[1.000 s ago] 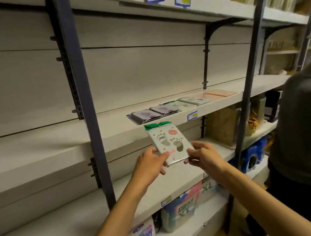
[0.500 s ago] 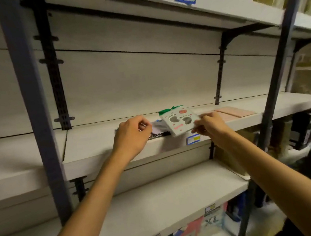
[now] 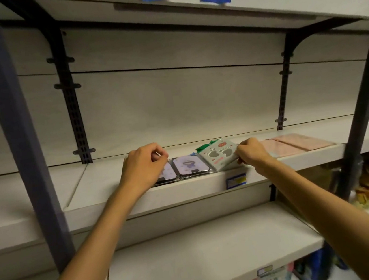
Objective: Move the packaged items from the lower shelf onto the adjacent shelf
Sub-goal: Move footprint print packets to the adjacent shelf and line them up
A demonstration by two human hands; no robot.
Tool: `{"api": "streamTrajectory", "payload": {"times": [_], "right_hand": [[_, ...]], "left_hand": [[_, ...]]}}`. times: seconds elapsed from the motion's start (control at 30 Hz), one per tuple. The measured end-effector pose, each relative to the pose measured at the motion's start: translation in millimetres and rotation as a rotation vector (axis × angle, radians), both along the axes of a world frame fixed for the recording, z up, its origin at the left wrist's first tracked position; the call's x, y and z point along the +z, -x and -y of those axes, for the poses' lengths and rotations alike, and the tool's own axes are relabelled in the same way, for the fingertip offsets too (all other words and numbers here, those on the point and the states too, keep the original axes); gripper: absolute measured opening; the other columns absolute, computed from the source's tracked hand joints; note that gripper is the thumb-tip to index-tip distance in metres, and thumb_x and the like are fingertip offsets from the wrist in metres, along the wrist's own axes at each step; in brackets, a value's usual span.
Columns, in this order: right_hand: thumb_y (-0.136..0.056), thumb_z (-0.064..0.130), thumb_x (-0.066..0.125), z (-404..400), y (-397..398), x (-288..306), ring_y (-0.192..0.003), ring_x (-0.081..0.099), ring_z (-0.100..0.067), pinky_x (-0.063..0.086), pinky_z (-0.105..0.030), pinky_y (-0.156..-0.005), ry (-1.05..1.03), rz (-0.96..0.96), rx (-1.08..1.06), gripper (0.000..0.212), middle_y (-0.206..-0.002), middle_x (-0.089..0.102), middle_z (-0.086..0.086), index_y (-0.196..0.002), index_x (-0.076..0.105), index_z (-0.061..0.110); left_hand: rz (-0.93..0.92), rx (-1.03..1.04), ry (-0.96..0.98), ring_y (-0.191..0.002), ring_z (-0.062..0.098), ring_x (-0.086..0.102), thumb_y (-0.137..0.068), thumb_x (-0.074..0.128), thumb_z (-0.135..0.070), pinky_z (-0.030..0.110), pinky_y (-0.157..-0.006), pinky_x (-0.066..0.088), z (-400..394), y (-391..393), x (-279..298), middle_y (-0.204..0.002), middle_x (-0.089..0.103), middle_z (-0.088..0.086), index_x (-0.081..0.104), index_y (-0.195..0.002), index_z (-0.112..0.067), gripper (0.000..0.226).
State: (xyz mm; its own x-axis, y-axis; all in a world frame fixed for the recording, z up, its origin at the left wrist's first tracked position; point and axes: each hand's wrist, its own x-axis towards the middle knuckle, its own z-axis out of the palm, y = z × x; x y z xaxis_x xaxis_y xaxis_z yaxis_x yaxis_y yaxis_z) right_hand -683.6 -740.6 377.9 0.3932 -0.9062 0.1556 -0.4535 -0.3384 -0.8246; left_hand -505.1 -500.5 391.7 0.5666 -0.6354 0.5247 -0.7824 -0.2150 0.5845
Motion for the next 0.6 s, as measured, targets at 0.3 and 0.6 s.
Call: {"api": "streamTrajectory", "payload": {"times": [0.3, 0.6], "right_hand": [[-0.088, 0.030, 0.053, 6.6, 7.4, -14.0, -0.093, 0.057, -0.032, 0.049, -0.037, -0.077, 0.383, -0.444, 0.002, 0.027, -0.118, 0.050, -0.012, -0.097, 0.068, 0.009], [-0.088, 0.028, 0.055, 7.1, 11.6, -24.3, -0.097, 0.059, -0.030, 0.053, -0.039, -0.076, 0.465, -0.425, 0.028, 0.031, -0.125, 0.051, -0.012, -0.114, 0.068, 0.015]], "left_hand": [[-0.001, 0.028, -0.053, -0.083, 0.015, 0.066, -0.090, 0.060, -0.022, 0.042, -0.084, 0.055, 13.4, 11.9, -6.8, -0.079, 0.069, -0.012, 0.070, -0.086, -0.028, 0.012], [-0.020, 0.050, -0.085, -0.085, 0.016, 0.067, -0.089, 0.056, -0.024, 0.042, -0.087, 0.053, 22.3, 13.3, -17.4, -0.080, 0.071, -0.011, 0.070, -0.085, -0.029, 0.015]]}}
